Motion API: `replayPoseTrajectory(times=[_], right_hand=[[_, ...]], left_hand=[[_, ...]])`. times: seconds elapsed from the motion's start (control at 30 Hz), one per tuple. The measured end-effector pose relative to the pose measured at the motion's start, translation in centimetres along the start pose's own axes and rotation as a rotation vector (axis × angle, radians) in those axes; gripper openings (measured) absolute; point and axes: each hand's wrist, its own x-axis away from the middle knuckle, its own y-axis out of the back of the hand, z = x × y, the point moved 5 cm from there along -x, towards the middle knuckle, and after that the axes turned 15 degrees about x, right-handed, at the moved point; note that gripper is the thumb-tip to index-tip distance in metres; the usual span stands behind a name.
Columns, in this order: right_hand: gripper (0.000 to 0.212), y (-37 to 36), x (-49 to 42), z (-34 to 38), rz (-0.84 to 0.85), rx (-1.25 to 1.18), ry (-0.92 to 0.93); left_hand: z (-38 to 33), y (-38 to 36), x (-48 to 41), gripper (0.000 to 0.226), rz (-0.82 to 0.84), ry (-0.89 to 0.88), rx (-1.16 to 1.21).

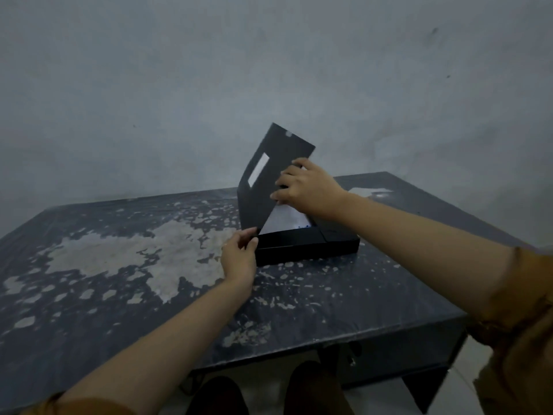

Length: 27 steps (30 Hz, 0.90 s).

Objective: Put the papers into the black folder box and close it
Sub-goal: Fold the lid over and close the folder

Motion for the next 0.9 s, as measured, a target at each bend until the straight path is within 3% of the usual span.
replayPoseTrajectory(times=[0.17,0.3,0.47,0.7,0.77,0.9], right_hand=[[0.020,-2.2,4.0,0.5,0.060,-0.268,-0.212],[0.038,-4.4,6.6,2.0,0.304,-0.454,-0.307],[0.045,-7.0,8.5,4.0,0.470,-0.546,-0.344],[0.052,-8.1,9.5,4.7,0.501,-0.647,-0.384],[0.047,-8.6,9.3,3.6,0.428,-0.770,-0.539],[0.031,-12.3,9.5,0.9,0.384,-0.969,-1.043]], left_hand=[[0.0,-0.4,-0.1,0.026,0.115,-0.156,-0.274],[0.0,-0.7,-0.1,0.027,0.197,-0.256,-0.441],[0.6,-0.9,-0.5,0.026,0.260,-0.337,-0.551],[0.2,-1.7,-1.5,0.030,0.295,-0.408,-0.681],[0.4,-2.2,-3.1,0.029,0.267,-0.324,-0.583],[1.7,-3.1,-7.5,0.034,0.145,-0.024,-0.355]])
